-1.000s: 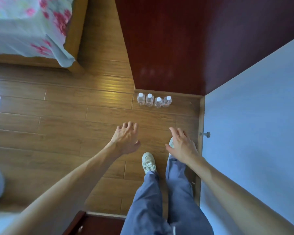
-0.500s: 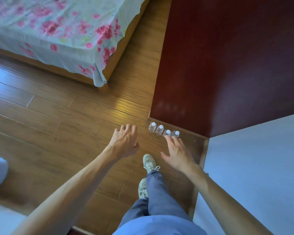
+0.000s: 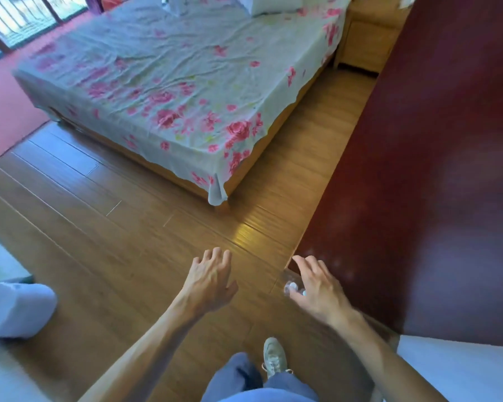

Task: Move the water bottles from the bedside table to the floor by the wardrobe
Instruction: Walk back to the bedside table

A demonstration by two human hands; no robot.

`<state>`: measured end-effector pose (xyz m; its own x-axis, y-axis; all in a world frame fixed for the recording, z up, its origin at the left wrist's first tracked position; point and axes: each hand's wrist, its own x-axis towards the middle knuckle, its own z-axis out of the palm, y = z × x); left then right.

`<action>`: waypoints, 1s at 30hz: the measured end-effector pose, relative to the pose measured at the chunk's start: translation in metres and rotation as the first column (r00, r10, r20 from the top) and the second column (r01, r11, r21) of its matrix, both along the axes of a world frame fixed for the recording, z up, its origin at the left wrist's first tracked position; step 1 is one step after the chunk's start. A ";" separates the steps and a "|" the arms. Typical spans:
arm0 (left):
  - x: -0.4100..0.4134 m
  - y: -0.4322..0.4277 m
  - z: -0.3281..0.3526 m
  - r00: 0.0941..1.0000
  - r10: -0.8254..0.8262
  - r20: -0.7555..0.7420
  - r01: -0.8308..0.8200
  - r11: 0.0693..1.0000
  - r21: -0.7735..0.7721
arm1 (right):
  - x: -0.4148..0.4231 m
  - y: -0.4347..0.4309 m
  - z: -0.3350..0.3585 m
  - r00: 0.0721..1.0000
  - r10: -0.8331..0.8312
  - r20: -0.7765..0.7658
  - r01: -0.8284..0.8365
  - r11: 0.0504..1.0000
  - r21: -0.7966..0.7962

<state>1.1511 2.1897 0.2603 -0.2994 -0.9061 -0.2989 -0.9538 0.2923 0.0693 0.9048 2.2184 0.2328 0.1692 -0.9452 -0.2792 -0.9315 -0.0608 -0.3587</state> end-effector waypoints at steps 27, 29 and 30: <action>0.128 -0.317 0.034 0.977 -0.196 -0.082 0.187 0.977 -0.107 | 0.130 -0.268 0.042 0.974 -0.219 -0.056 0.211 0.971 -0.112; 0.129 -0.335 0.037 0.970 -0.225 -0.093 0.215 0.970 -0.110 | 0.136 -0.280 0.045 0.969 -0.227 -0.094 0.216 0.970 -0.114; 0.129 -0.343 0.038 0.966 -0.239 -0.099 0.227 0.967 -0.115 | 0.138 -0.287 0.046 0.967 -0.225 -0.123 0.212 0.971 -0.111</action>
